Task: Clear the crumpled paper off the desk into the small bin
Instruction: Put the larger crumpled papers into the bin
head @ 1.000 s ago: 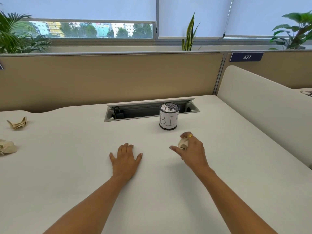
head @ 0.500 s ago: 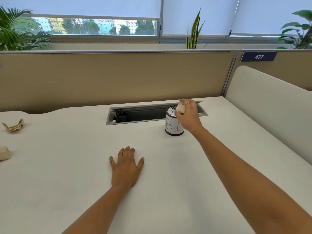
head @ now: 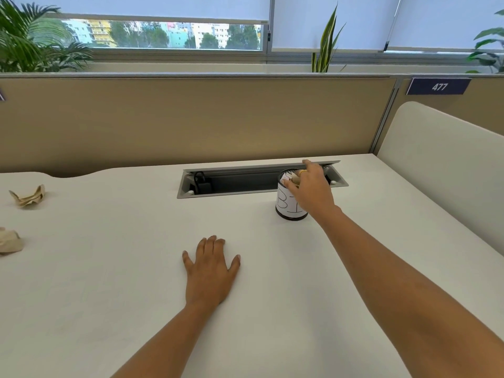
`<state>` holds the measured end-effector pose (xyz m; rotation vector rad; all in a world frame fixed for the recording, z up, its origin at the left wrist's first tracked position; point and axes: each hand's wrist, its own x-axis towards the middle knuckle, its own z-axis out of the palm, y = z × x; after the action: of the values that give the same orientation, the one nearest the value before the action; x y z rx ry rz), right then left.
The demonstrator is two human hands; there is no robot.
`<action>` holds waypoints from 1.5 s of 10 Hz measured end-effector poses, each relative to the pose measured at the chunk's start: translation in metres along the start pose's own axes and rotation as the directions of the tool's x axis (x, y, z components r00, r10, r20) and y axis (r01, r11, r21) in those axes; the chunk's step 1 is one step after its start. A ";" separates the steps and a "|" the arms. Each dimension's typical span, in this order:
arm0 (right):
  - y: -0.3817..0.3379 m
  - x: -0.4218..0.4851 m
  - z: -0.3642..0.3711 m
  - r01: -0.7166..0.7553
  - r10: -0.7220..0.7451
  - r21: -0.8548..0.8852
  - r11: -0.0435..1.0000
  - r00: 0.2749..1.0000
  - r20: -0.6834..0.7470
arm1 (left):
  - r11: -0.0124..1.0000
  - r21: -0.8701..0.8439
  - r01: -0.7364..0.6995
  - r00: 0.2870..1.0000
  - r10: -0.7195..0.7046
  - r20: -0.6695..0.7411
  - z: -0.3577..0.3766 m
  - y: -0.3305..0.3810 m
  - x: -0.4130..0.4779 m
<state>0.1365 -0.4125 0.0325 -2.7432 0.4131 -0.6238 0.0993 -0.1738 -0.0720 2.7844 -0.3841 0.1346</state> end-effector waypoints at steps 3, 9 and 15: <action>0.005 -0.021 0.012 0.180 -0.194 -0.189 0.965 0.979 -0.056 | 1.000 -0.006 0.000 1.000 0.000 -0.001 -0.001 0.001 -0.001; 0.001 -0.008 0.016 0.106 -0.096 -0.126 0.986 0.992 0.086 | 1.000 -0.013 0.005 1.000 -0.005 0.007 -0.001 0.001 0.000; -0.007 -0.025 0.004 0.202 -0.193 0.079 0.976 0.975 -0.108 | 1.000 -0.006 0.003 1.000 -0.003 0.003 0.000 0.001 0.000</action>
<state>0.1177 -0.3963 0.0226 -2.6953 0.1295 -0.8112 0.0994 -0.1747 -0.0722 2.7797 -0.3812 0.1282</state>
